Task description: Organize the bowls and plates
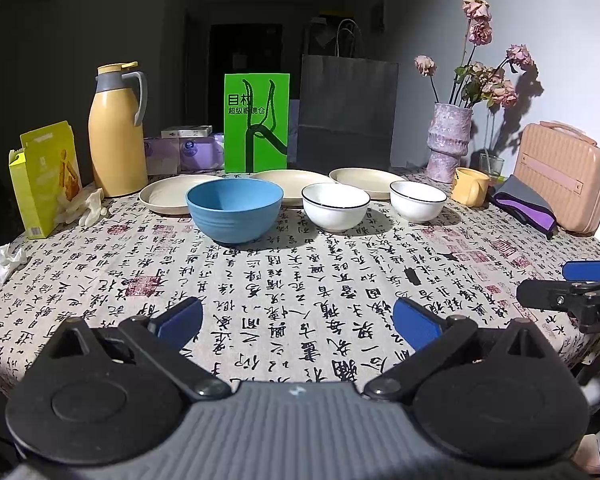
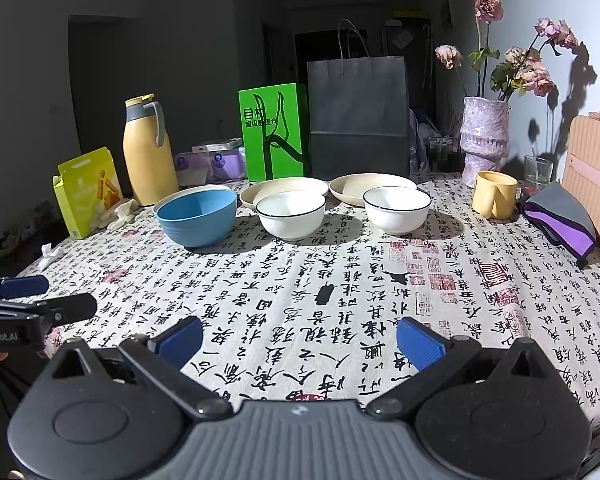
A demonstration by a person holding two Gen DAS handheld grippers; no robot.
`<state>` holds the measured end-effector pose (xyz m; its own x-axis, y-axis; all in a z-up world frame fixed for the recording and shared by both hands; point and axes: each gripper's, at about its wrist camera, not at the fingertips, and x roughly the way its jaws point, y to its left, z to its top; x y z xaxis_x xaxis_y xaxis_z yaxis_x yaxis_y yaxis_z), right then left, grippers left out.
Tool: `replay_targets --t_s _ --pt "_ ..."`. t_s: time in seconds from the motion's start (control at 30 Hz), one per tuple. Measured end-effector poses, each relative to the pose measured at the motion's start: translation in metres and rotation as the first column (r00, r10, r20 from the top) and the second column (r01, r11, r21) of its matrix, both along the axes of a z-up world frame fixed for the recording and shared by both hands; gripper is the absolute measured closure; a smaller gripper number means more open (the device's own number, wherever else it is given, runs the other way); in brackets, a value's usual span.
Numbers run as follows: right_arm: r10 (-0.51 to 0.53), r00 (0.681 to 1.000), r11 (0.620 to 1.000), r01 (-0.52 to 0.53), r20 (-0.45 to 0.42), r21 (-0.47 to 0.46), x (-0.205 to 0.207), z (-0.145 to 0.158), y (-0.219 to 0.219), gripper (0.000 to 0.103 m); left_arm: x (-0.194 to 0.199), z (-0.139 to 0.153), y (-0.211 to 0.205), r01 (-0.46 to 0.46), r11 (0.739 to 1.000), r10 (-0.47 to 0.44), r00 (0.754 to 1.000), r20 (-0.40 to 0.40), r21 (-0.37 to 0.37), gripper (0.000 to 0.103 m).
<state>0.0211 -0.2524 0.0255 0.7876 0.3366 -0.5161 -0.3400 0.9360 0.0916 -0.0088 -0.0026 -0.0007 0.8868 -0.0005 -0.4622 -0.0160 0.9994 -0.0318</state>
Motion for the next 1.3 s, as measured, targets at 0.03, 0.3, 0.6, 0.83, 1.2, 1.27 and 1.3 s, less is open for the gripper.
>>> replay_targets --t_s 0.03,0.3,0.6,0.83,1.2,1.27,1.3 --pt "0.0 1.0 1.0 0.0 -0.001 0.001 0.001 0.0 0.0 0.0 0.001 0.0 0.0 0.0 1.0 0.0 1.0 -0.001 0.0 0.0" --pt "0.003 1.0 1.0 -0.003 -0.01 0.002 0.005 -0.002 0.001 0.0 0.003 -0.002 0.001 -0.002 1.0 0.002 1.0 -0.005 -0.001 0.0" --pt "0.001 1.0 1.0 -0.001 -0.021 0.005 0.01 -0.004 0.001 0.0 0.009 -0.004 0.002 0.005 1.0 -0.005 1.0 -0.014 -0.001 0.0" --pt "-0.015 0.999 1.0 0.015 -0.036 -0.005 0.019 -0.007 0.005 0.0 0.017 -0.006 0.006 0.041 0.999 -0.042 0.999 -0.016 -0.017 0.0" --pt "-0.038 0.999 0.999 0.038 0.003 -0.001 0.033 -0.001 0.024 0.0 0.044 -0.006 0.018 0.098 0.994 -0.099 0.995 -0.026 -0.053 0.0" --pt "-0.036 0.999 0.999 0.035 0.024 0.01 0.035 0.001 0.029 0.0 0.052 -0.003 0.02 0.085 0.996 -0.087 0.996 -0.036 -0.04 0.0" --pt "-0.034 0.999 0.999 0.034 0.032 0.013 0.036 0.001 0.032 0.0 0.054 -0.002 0.021 0.081 0.996 -0.082 0.996 -0.037 -0.035 0.0"
